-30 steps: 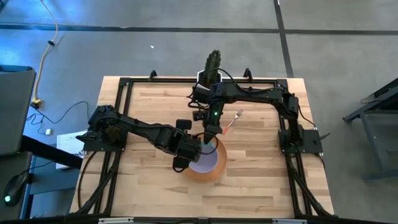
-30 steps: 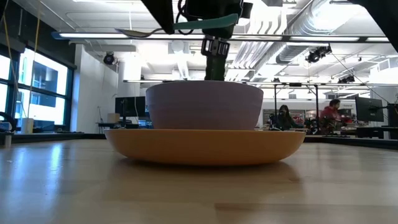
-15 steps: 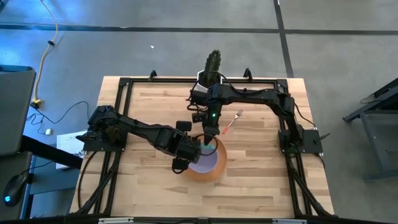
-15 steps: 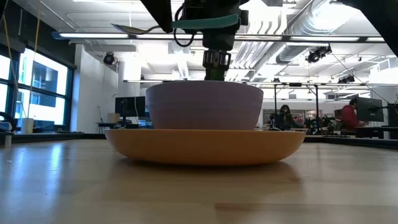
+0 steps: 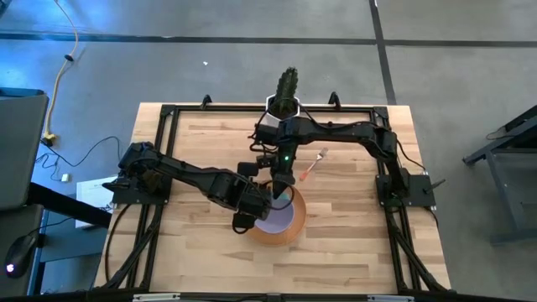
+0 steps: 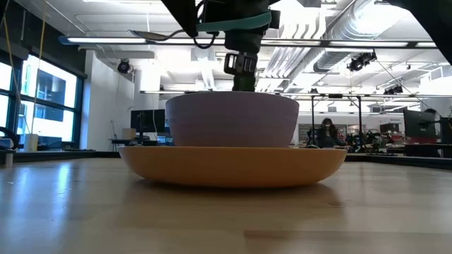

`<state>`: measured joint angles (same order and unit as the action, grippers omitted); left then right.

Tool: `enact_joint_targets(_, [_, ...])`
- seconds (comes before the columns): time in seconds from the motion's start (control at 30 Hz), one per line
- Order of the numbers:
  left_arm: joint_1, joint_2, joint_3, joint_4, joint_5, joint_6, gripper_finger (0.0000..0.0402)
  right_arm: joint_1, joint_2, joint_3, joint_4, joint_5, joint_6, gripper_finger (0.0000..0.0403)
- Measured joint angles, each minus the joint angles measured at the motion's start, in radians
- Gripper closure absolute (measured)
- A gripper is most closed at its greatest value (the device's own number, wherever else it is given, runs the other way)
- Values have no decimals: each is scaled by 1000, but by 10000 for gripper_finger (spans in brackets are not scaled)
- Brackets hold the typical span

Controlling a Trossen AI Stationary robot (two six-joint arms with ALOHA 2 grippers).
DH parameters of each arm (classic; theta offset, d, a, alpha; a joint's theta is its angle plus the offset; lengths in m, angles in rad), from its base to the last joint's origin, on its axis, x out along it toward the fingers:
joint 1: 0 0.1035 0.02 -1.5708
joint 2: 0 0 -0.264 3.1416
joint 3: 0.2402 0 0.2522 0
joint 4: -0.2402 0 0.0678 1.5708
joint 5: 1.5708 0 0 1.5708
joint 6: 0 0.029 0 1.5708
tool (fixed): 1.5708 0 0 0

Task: Set table place
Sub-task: Put the green spoon into the purple bowl

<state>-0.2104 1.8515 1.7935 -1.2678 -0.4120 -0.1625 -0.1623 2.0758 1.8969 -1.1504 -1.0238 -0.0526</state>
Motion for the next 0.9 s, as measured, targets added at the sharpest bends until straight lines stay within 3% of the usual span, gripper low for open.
enact_joint_targets(0.13, [1, 0, 0, 1, 0, 0, 384, -1, 0, 0, -1, 3, 0, 325])
enact_joint_targets(0.3, [0, 0, 0, 4, -4, -1, 384, -1, 0, 0, -5, 12, -5, 386])
enact_joint_targets(0.67, [1, 0, 0, 17, -3, 1, 384, 0, 0, 0, -25, 57, -42, 398])
enact_joint_targets(0.77, [1, 0, 0, 31, -10, 1, 360, 1, 0, 0, -33, 59, -56, 398])
enact_joint_targets(0.9, [1, -3, 13, 46, -24, -1, 292, 1, 0, 0, -37, 68, -62, 400])
